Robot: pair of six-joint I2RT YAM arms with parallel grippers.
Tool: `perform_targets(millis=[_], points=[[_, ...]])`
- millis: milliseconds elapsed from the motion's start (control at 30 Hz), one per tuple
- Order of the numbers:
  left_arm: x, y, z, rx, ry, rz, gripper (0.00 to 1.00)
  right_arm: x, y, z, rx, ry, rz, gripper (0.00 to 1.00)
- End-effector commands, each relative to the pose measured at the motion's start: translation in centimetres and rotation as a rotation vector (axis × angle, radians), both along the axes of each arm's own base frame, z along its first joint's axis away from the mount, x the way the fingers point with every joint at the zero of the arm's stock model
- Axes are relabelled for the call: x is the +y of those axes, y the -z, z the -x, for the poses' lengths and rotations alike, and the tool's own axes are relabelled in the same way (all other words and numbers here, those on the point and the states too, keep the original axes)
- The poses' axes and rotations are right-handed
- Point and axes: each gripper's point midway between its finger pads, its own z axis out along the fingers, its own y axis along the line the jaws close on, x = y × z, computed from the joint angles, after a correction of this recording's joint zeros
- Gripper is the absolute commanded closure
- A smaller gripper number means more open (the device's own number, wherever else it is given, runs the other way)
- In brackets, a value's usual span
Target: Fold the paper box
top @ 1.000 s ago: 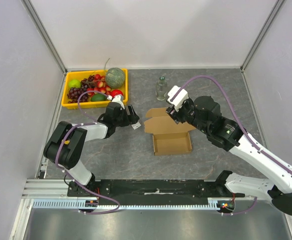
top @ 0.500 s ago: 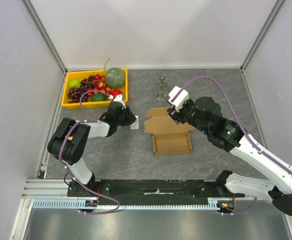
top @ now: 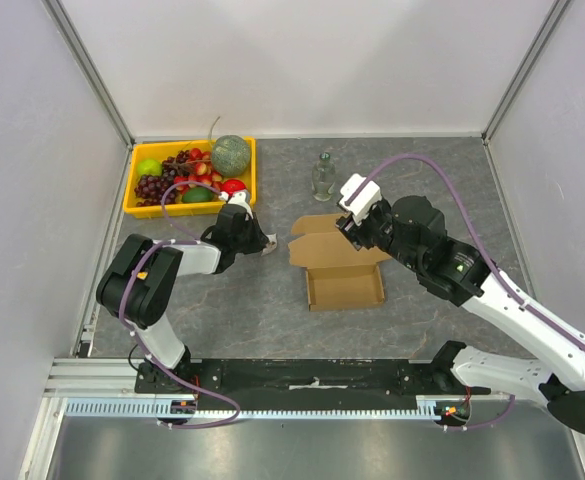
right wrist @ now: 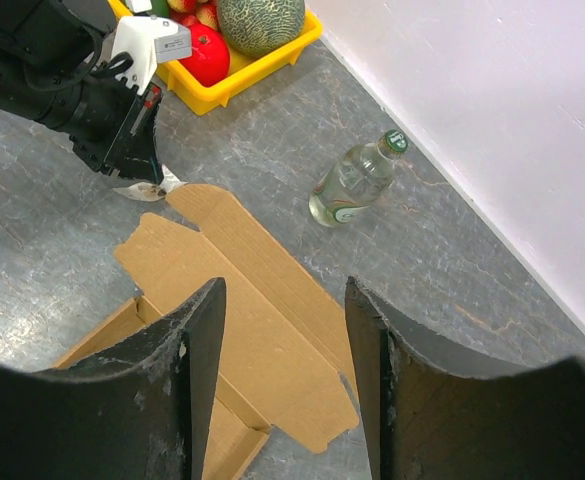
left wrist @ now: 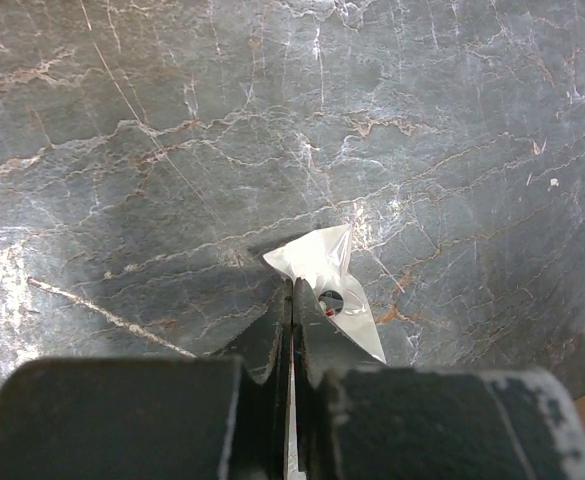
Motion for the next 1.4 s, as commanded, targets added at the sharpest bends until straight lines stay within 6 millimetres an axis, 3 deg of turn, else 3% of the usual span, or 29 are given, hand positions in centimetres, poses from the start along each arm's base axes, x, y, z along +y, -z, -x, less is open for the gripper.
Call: perform_targets(millis=[0, 267, 400, 567, 667, 733, 867, 900, 967, 1033, 1200, 1367], points=[[-0.1, -0.9, 0.3, -0.006, 0.009, 0.003, 0.98, -0.5, -1.7, -0.2, -0.047, 0.03, -0.061, 0.42], [0.8, -8.1, 2.2, -0.166, 0.039, 0.03, 0.98, -1.4, -2.1, -0.5, -0.078, 0.075, -0.061, 0.41], [-1.9, -11.9, 6.1, -0.279, 0.226, 0.011, 0.98, -2.4, -2.6, -0.8, -0.108, 0.123, -0.066, 0.41], [-4.8, -14.8, 12.1, -0.384, 0.338, 0.017, 0.98, -3.8, -3.1, -0.7, -0.133, 0.182, -0.088, 0.4], [-6.0, -16.0, 14.4, -0.418, 0.386, 0.063, 0.98, -4.4, -3.2, -0.6, -0.133, 0.204, -0.102, 0.4], [-7.1, -17.0, 14.8, -0.451, 0.419, 0.082, 0.98, -4.8, -3.2, -0.8, -0.132, 0.239, -0.116, 0.4], [-10.4, -16.8, 14.1, -0.451, 0.5, 0.07, 0.98, -5.4, -3.5, -0.9, -0.119, 0.293, -0.174, 0.41], [-11.6, -15.5, 14.1, -0.416, 0.54, 0.066, 0.98, -5.5, -3.5, -0.8, -0.116, 0.296, -0.184, 0.41], [-13.8, -15.5, 13.6, -0.402, 0.591, 0.064, 0.98, -5.7, -3.9, -0.7, -0.114, 0.307, -0.205, 0.42], [-15.1, -14.2, 13.2, -0.374, 0.604, 0.04, 0.98, -6.1, -4.0, -0.6, -0.115, 0.32, -0.212, 0.42], [-16.7, -13.2, 12.2, -0.353, 0.612, 0.036, 0.98, -6.6, -3.5, -0.2, -0.107, 0.328, -0.21, 0.42], [-17.7, -12.0, 12.8, -0.317, 0.657, 0.053, 0.97, -6.8, -3.0, -0.3, -0.105, 0.338, -0.195, 0.41]])
